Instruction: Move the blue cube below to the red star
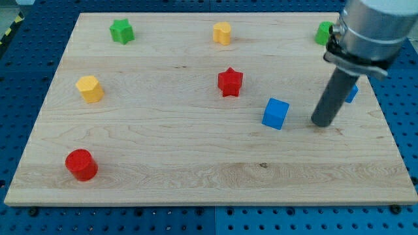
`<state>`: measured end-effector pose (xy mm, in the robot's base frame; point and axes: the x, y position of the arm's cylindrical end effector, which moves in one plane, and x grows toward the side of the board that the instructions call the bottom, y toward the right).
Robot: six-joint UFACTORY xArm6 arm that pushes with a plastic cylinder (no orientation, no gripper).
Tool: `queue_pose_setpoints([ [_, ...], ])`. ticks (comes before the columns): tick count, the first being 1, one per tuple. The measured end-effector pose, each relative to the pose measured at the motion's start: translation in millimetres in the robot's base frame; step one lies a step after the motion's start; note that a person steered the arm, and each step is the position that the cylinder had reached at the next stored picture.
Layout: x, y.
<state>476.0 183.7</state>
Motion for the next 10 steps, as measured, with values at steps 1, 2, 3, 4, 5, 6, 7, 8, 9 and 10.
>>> queue_pose_setpoints([
  [1, -10.0, -25.9],
  [2, 18.5, -93.9],
  [3, 23.7, -117.6],
  [4, 1.9, -99.1],
  [5, -2.1, -102.9],
  [6, 0.2, -136.1],
  [7, 1.5, -149.2],
  [8, -1.5, -150.3],
  [9, 20.1, -150.3],
  [10, 36.1, -150.5],
])
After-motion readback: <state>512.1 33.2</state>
